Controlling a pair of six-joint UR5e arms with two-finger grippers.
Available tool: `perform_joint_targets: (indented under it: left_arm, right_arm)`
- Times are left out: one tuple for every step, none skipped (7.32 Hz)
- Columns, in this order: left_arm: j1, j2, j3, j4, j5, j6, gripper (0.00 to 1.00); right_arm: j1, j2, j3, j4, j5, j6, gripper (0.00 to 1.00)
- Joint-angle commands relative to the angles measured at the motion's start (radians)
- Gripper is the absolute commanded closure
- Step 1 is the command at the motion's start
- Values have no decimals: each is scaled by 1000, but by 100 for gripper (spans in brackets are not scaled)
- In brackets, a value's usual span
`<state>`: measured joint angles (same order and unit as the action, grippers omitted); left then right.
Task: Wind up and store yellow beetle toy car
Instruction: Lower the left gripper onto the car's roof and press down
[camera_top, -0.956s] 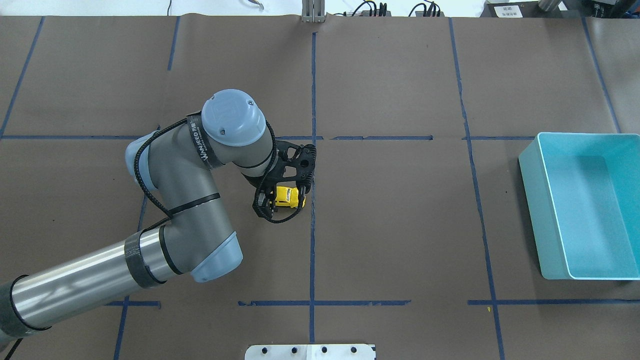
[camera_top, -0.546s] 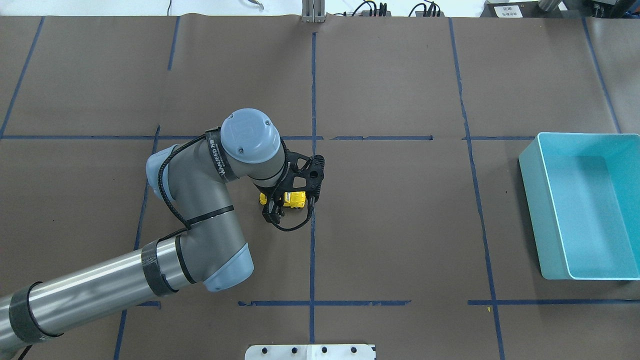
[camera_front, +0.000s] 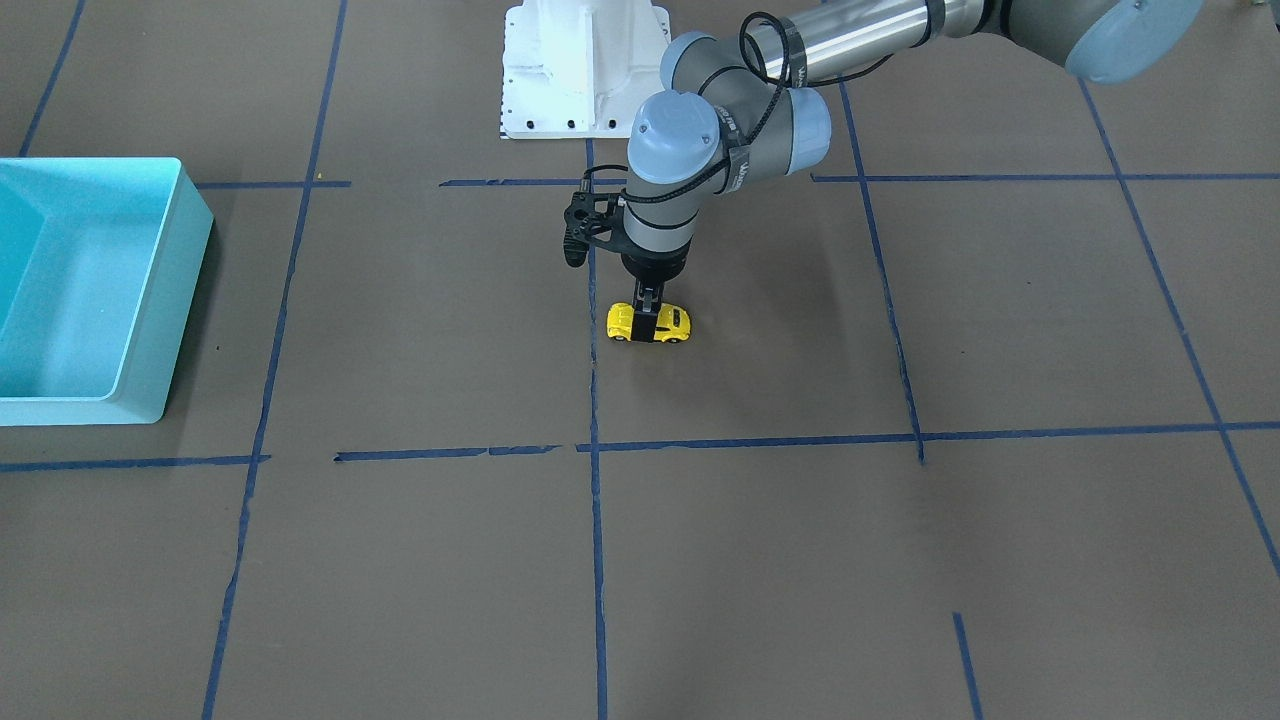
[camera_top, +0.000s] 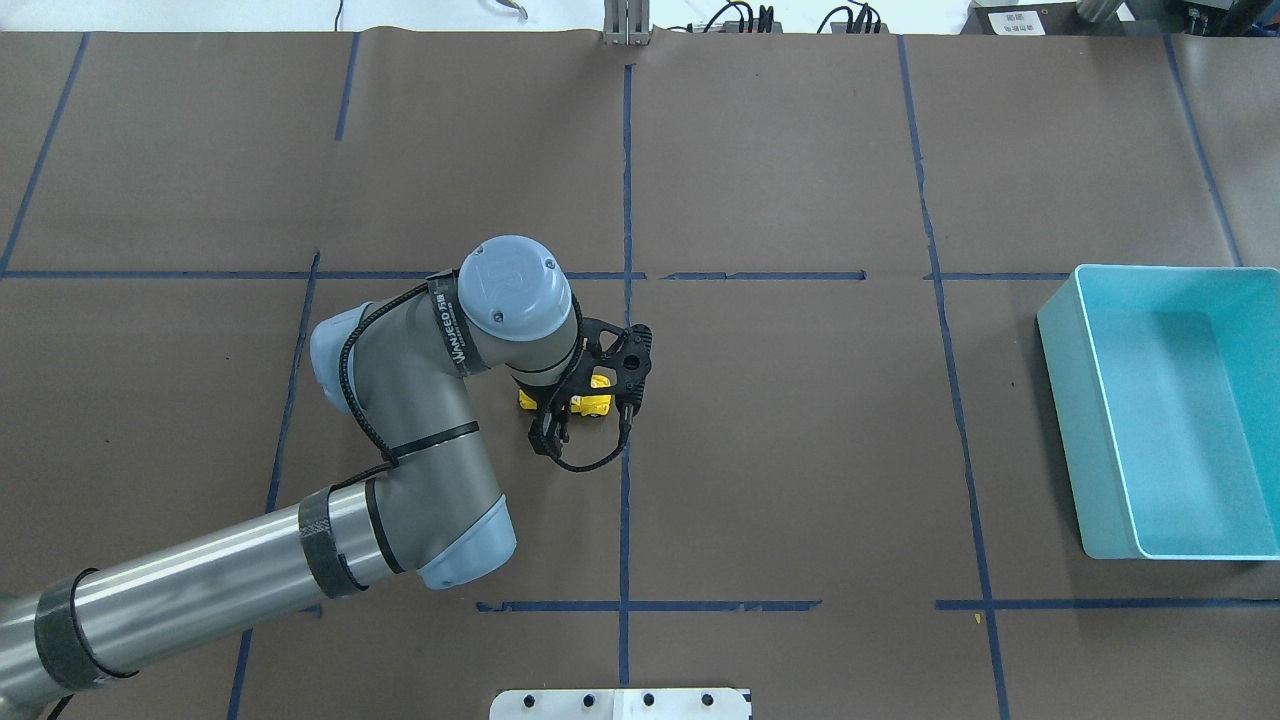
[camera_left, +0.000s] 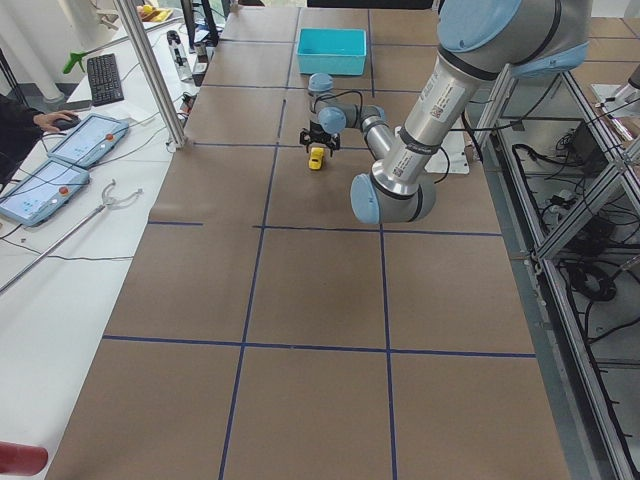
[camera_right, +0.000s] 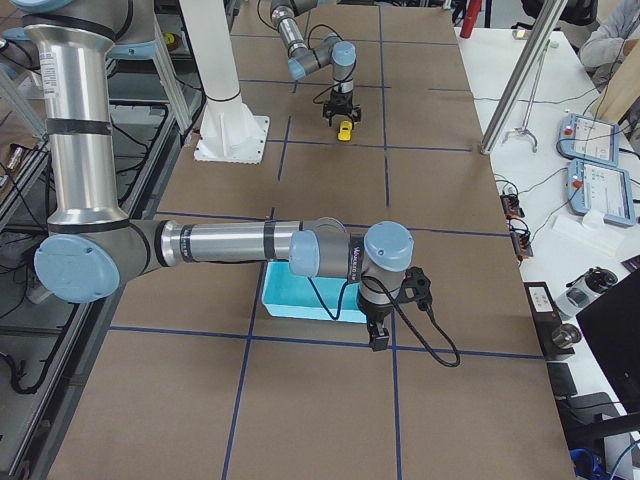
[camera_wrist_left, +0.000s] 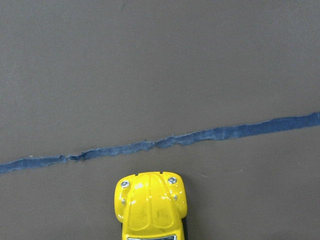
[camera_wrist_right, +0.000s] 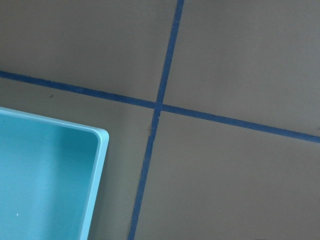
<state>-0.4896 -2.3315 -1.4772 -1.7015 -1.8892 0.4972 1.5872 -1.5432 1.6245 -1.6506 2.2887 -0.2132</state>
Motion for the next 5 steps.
perform_joint_targets:
  left_arm:
    - [0, -12, 17, -6, 10, 0, 2]
    - [2, -12, 34, -35, 19, -8, 3]
    - [2, -12, 35, -35, 19, -8, 16]
    - [2, -12, 35, -35, 19, -6, 30]
    - [2, -12, 34, -36, 19, -5, 41]
  right_arm:
    - [1, 0, 0, 0, 0, 0, 0]
    - [-1, 0, 0, 0, 0, 0, 0]
    - [-1, 0, 0, 0, 0, 0, 0]
    - [0, 0, 0, 0, 0, 0, 0]
    - [1, 0, 0, 0, 0, 0, 0]
